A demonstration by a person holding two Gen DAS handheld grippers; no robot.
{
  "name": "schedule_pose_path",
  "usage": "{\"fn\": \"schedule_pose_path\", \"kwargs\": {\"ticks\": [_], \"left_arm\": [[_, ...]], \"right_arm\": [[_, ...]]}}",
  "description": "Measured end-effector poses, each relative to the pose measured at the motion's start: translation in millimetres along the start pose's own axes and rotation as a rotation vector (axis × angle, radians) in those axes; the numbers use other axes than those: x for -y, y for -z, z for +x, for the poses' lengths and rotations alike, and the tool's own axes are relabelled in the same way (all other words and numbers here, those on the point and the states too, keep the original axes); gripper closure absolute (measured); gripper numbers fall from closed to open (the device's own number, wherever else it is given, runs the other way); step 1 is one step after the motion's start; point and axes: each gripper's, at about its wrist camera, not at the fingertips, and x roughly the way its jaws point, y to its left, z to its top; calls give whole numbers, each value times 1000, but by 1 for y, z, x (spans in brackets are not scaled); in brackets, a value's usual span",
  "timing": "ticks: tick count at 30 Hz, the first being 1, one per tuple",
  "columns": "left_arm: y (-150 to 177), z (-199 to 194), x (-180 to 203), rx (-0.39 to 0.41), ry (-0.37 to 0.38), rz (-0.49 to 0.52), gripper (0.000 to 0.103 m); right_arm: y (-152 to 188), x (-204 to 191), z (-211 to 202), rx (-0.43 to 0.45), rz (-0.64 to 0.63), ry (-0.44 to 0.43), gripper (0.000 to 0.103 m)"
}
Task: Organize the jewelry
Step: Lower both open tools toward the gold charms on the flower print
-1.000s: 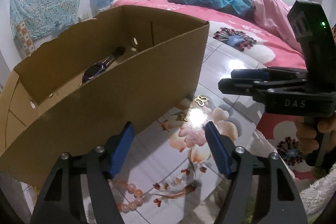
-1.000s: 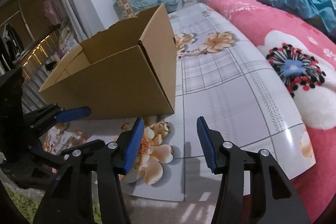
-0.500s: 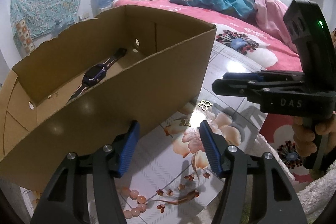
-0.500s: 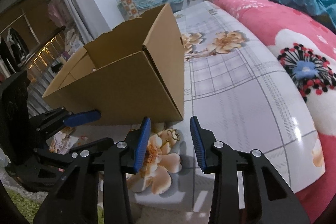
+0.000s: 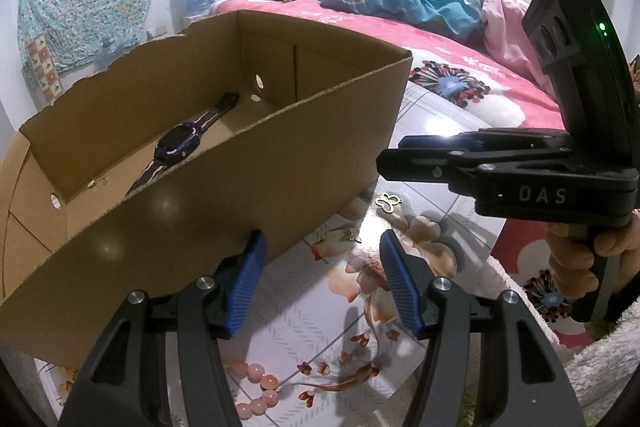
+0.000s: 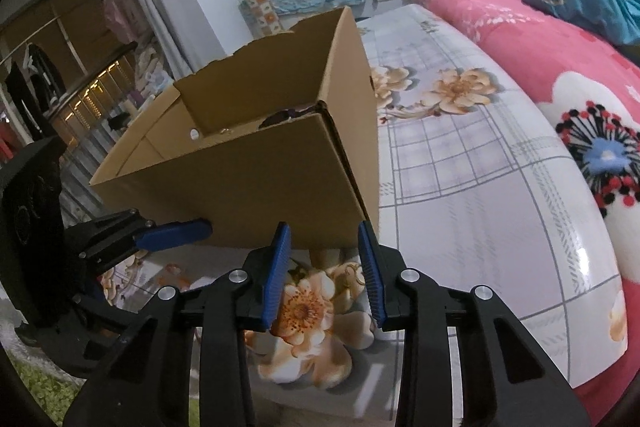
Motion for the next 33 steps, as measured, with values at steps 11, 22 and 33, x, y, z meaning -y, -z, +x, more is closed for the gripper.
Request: {"fn": "schedule_pose_path", "kwargs": {"ticks": [11, 22, 33], "left_arm": [[0, 0, 0, 2, 2, -1, 46], [0, 0, 0, 2, 2, -2, 46], [-4, -1, 0, 3, -5, -5, 49]], "right_arm": [[-5, -7, 5, -1, -14, -1, 70], [-7, -10, 5, 2, -19, 1, 69], [-9, -13, 6, 8, -22, -1, 69]]}}
